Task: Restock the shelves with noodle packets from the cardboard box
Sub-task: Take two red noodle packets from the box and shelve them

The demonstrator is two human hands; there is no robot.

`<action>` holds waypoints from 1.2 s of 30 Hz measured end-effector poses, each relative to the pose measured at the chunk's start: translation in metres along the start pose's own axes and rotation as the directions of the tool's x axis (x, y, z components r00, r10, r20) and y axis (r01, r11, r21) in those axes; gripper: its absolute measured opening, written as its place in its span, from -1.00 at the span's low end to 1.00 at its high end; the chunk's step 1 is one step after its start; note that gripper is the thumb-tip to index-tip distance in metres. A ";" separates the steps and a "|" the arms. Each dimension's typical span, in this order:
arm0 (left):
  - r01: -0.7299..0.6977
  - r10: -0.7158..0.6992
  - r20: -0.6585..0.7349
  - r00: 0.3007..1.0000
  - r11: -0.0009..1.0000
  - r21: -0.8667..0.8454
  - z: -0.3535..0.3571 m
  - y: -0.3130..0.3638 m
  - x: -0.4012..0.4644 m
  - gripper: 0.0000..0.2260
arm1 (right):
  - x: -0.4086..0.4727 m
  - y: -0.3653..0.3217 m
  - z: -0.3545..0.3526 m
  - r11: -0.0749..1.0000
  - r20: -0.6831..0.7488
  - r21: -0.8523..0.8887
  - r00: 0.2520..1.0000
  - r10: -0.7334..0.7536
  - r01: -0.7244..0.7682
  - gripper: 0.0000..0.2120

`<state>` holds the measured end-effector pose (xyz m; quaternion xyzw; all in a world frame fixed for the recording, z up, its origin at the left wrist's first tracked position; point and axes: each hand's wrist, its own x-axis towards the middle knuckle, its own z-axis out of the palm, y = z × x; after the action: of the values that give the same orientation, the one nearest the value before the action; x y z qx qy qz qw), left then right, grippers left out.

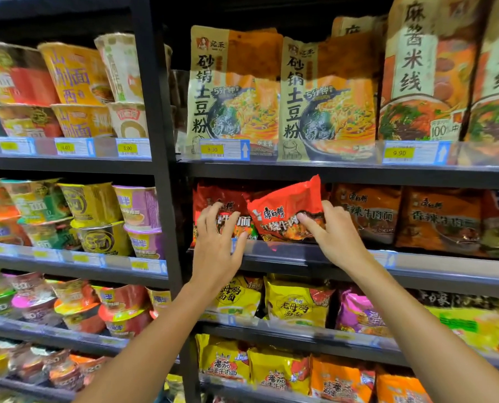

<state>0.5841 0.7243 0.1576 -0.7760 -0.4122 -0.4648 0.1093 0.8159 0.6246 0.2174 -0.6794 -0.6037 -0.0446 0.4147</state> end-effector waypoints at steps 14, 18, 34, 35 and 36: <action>-0.112 0.088 0.180 0.980 0.986 0.125 -0.008 -0.005 -0.020 -0.51 | -0.011 0.000 -0.026 0.895 -0.046 -0.406 0.982 0.180 -0.184 -0.45; -0.087 0.065 0.182 0.981 0.989 0.116 -0.015 -0.004 -0.016 -0.53 | -0.028 -0.001 -0.012 0.894 -0.267 -0.354 0.887 -0.377 0.273 -0.77; -0.201 0.077 0.403 0.912 0.940 0.277 -0.038 -0.011 0.006 -0.41 | -0.019 -0.021 0.036 0.768 0.272 -0.552 0.941 -0.202 0.325 -0.28; -0.207 0.079 0.425 0.902 0.942 0.263 -0.038 -0.013 0.008 -0.40 | -0.019 -0.019 0.032 0.764 0.273 -0.553 0.939 -0.210 0.332 -0.29; -0.215 0.087 0.451 0.888 0.947 0.240 -0.038 -0.015 0.009 -0.40 | -0.018 -0.018 0.029 0.766 0.284 -0.547 0.936 -0.209 0.337 -0.29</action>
<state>0.5509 0.7176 0.1819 -0.8662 -0.4261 -0.2059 0.1605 0.7833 0.6270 0.1976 -0.6789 -0.6925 -0.2187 0.1082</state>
